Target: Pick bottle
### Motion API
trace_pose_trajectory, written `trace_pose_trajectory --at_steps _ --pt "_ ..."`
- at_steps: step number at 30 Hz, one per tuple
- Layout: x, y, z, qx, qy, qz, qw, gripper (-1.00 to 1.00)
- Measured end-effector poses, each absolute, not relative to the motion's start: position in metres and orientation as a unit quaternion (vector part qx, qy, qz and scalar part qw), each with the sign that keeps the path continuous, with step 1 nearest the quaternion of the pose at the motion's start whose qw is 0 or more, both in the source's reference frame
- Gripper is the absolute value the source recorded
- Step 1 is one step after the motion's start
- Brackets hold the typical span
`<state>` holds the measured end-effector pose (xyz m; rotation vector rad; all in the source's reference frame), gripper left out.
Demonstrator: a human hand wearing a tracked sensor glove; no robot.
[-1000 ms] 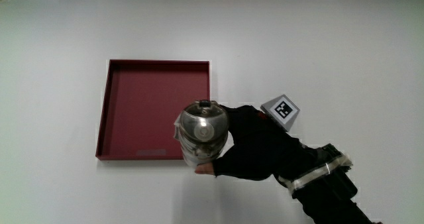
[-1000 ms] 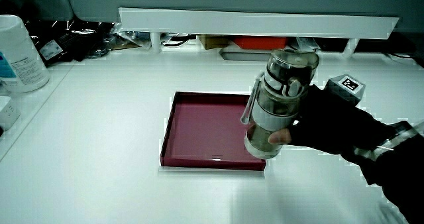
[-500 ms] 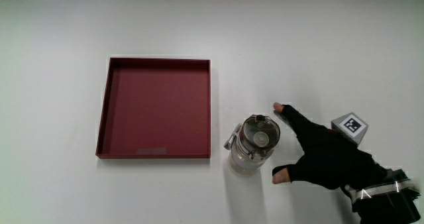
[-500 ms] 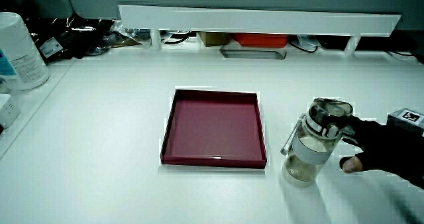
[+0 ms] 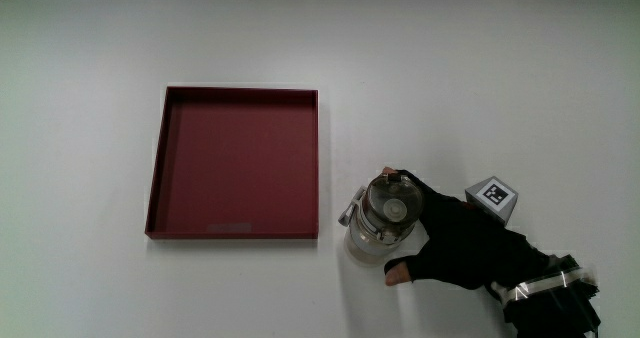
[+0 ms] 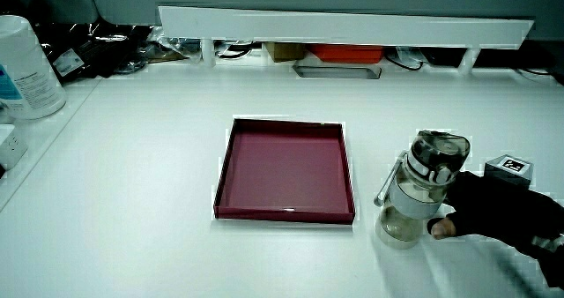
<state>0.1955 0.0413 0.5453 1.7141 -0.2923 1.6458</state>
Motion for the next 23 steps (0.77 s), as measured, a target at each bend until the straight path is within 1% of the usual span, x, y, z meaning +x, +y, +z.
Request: trace_pose_trajectory --at_steps 1,4,6,9,15,16,18,19,22,23 --pt "0.194 0.041 0.543 0.665 -0.116 0.640 0.367 1.00" --pt "0.190 0.038 0.536 0.675 -0.129 0.628 0.365 1.00" --pt "0.183 0.036 0.526 0.671 -0.142 0.630 0.365 1.00" --pt "0.174 0.032 0.515 0.681 -0.161 0.615 0.363 1.00" --pt "0.150 0.015 0.496 0.695 -0.195 0.596 0.352 1.00" --pt "0.148 0.012 0.498 0.711 -0.197 0.576 0.352 1.00" --pt "0.135 0.005 0.487 0.705 -0.215 0.581 0.345 1.00" --pt "0.131 0.001 0.486 0.712 -0.233 0.572 0.334 1.00" --pt "0.115 -0.007 0.471 0.688 -0.241 0.600 0.329 1.00" --pt "0.114 -0.009 0.477 0.704 -0.237 0.580 0.333 1.00"
